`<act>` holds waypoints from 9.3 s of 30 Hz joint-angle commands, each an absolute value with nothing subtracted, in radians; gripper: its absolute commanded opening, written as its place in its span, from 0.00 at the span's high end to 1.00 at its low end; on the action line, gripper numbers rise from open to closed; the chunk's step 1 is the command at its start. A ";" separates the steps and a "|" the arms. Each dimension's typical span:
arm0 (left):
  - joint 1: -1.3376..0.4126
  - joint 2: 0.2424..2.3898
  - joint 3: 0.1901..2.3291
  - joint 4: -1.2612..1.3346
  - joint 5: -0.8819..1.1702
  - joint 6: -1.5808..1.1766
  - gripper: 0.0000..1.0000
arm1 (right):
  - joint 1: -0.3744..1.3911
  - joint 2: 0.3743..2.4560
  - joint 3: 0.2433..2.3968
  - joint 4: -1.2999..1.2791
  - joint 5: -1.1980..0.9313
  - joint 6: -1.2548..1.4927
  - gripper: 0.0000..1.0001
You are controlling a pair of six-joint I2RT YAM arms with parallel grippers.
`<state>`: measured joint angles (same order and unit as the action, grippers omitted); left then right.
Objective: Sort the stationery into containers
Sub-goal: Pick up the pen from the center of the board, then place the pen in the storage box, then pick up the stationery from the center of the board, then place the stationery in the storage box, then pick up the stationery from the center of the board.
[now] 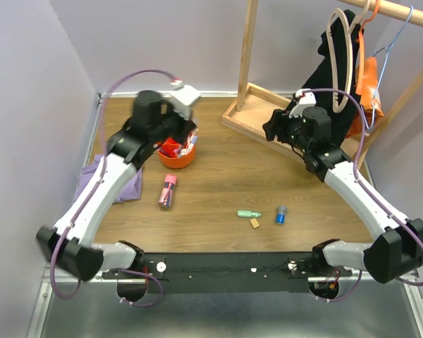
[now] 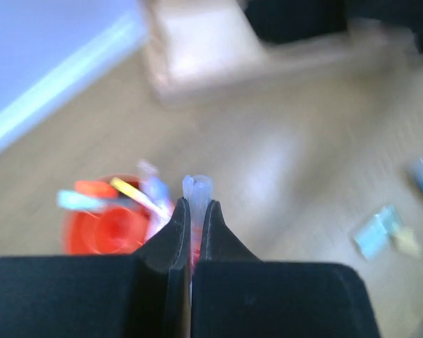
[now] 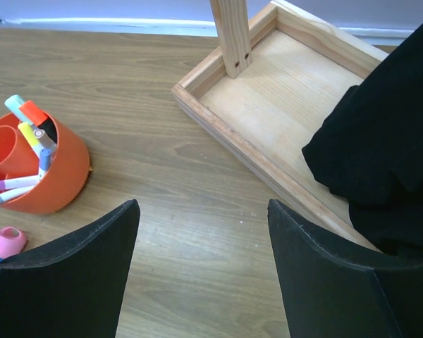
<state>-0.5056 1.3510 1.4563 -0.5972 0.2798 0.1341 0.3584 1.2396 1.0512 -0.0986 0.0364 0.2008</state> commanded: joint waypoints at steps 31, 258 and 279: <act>-0.167 1.313 0.752 0.526 0.229 -0.178 1.00 | 0.353 1.558 1.344 -0.164 0.018 0.094 0.20; -0.633 1.126 0.731 -0.194 0.664 0.298 0.29 | 0.193 1.246 1.261 -0.425 -0.195 -0.094 0.22; -1.058 1.496 0.833 0.077 0.183 0.005 0.29 | 0.173 1.011 1.108 -0.371 -0.064 -0.054 0.22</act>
